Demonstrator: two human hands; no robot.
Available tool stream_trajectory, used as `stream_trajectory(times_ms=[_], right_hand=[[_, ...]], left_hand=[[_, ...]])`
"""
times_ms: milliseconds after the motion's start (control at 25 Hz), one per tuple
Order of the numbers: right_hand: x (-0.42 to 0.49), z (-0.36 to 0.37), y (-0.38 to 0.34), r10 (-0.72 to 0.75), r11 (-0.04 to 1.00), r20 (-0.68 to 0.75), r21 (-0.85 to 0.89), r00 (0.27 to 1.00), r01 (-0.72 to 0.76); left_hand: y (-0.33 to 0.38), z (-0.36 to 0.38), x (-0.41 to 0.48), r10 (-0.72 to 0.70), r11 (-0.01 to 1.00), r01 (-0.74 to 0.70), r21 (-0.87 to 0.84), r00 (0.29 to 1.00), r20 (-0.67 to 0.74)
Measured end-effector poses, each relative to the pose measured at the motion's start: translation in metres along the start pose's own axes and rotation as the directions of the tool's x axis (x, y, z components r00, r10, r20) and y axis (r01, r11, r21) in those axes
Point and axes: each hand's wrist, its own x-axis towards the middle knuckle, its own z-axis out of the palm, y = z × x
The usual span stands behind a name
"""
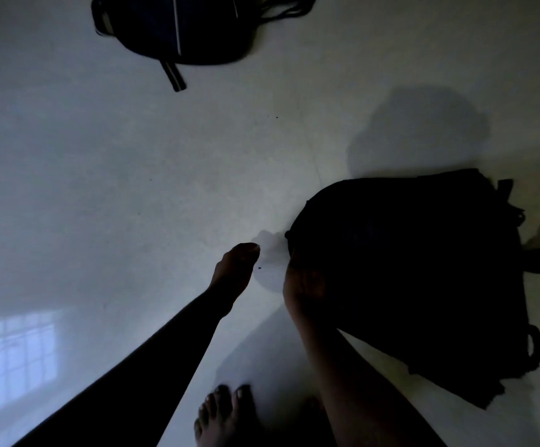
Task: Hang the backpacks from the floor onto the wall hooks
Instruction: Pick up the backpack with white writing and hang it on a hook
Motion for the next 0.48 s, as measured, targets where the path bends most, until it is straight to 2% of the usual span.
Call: stream_trajectory(times_ms=[80, 160, 200, 400, 480], right_hand=[[0.005, 0.005, 0.002, -0.174, 0.982, -0.132, -0.089, 0.976, 0.164], [0.014, -0.006, -0.016, -0.34, 0.94, -0.156, -0.096, 0.927, 0.328], [0.019, -0.019, -0.031, -0.376, 0.926, -0.12, -0.08, 0.919, 0.369], [0.053, -0.096, -0.115, -0.374, 0.92, -0.074, 0.095, 0.924, 0.38], [0.072, -0.14, -0.149, -0.382, 0.92, 0.008, 0.094, 0.924, 0.379]], left_hand=[[-0.004, -0.007, 0.0, -0.021, 0.999, 0.02, -0.046, 1.0, -0.018], [-0.002, -0.025, 0.0, -0.037, 0.994, 0.032, -0.104, 0.998, -0.047], [0.0, -0.033, 0.0, -0.041, 0.989, 0.032, -0.147, 0.997, -0.06], [0.029, -0.087, -0.013, -0.087, 0.965, 0.046, -0.258, 0.985, -0.149], [0.053, -0.116, -0.022, -0.064, 0.951, 0.008, -0.309, 0.983, -0.171]])
